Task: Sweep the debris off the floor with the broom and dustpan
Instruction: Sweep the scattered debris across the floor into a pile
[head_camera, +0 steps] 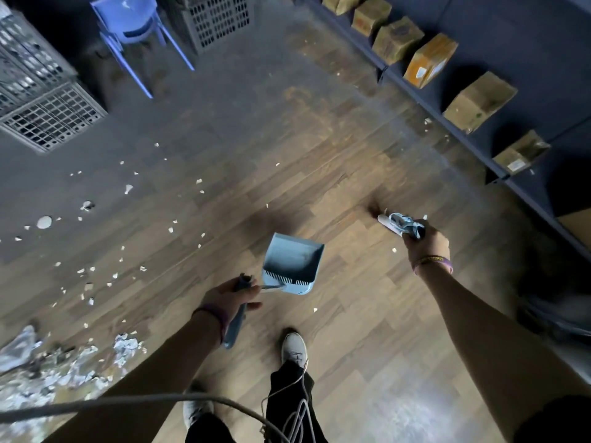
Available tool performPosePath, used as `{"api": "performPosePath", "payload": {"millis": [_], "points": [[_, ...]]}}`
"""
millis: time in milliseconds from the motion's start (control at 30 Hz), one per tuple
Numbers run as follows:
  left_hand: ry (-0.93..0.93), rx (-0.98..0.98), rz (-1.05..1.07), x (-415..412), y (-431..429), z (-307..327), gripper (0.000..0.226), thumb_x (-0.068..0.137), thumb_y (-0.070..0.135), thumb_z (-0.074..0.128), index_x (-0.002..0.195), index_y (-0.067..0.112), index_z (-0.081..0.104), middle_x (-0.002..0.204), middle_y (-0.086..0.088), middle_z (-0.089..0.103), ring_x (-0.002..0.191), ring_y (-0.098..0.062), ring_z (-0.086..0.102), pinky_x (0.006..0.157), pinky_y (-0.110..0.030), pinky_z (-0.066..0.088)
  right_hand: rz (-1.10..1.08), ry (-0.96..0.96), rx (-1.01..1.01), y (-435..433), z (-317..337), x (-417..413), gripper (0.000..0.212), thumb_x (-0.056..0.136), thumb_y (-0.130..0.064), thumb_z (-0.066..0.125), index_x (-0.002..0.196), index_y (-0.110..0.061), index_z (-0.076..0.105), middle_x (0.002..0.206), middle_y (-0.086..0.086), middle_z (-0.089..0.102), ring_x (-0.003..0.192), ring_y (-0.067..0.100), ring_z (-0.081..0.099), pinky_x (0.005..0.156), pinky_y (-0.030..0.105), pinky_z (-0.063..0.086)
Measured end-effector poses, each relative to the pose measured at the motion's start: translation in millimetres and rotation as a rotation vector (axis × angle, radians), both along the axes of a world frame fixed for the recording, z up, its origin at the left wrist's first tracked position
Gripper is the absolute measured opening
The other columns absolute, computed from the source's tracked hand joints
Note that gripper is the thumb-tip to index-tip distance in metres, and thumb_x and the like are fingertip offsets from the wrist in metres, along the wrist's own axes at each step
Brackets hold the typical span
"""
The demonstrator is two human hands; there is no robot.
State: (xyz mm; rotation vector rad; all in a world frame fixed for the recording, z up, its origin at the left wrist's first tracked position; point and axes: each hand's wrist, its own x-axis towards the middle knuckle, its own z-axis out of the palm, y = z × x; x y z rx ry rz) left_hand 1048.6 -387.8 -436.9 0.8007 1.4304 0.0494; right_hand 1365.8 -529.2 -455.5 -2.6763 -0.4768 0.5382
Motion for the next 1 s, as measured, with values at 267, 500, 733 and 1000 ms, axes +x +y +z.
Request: {"api": "performPosePath", "payload": {"millis": [267,500,733,1000], "points": [[0.037,0.0,0.024,-46.8,12.6,-12.1,0.033,0.084,0.001,0.064,0.116,0.008,0.062,0.07,0.006,0.068,0.046,-0.007,0.066,0.04,-0.015,0.04,0.417,0.158,-0.299,5.3,-33.5,-62.8,0.048,0.075,-0.046,0.048,0.118,-0.033,0.065,0.117,-0.004,0.067,0.111,0.022,0.058,0.087,0.025,0.041],[-0.004,-0.01,0.085,-154.3,28.8,-15.9,0.033,0.086,-0.003,0.06,0.118,0.002,0.059,0.054,0.009,0.068,0.043,-0.008,0.065,0.036,-0.011,0.039,0.7,0.217,-0.401,46.3,-40.4,-211.8,0.041,0.085,-0.029,0.054,0.126,-0.03,0.059,0.113,0.004,0.069,0.111,0.026,0.059,0.09,0.028,0.045],[-0.086,-0.02,0.188,-330.7,55.0,0.8,0.038,0.088,-0.01,0.052,0.125,-0.007,0.051,0.062,-0.003,0.068,0.037,-0.01,0.061,0.032,-0.014,0.041,0.683,0.225,-0.296,121.3,-32.8,-439.8,0.039,0.087,-0.049,0.054,0.121,-0.031,0.061,0.112,0.008,0.068,0.107,0.031,0.06,0.085,0.031,0.046],[-0.042,0.057,0.421,-542.3,68.3,34.9,0.036,0.087,-0.009,0.055,0.122,-0.005,0.055,0.057,0.008,0.068,0.039,-0.008,0.062,0.034,-0.012,0.04,0.499,0.341,-0.014,238.6,-0.2,-694.8,0.046,0.08,-0.055,0.059,0.108,-0.02,0.069,0.103,0.009,0.071,0.1,0.03,0.064,0.08,0.032,0.051]]}}
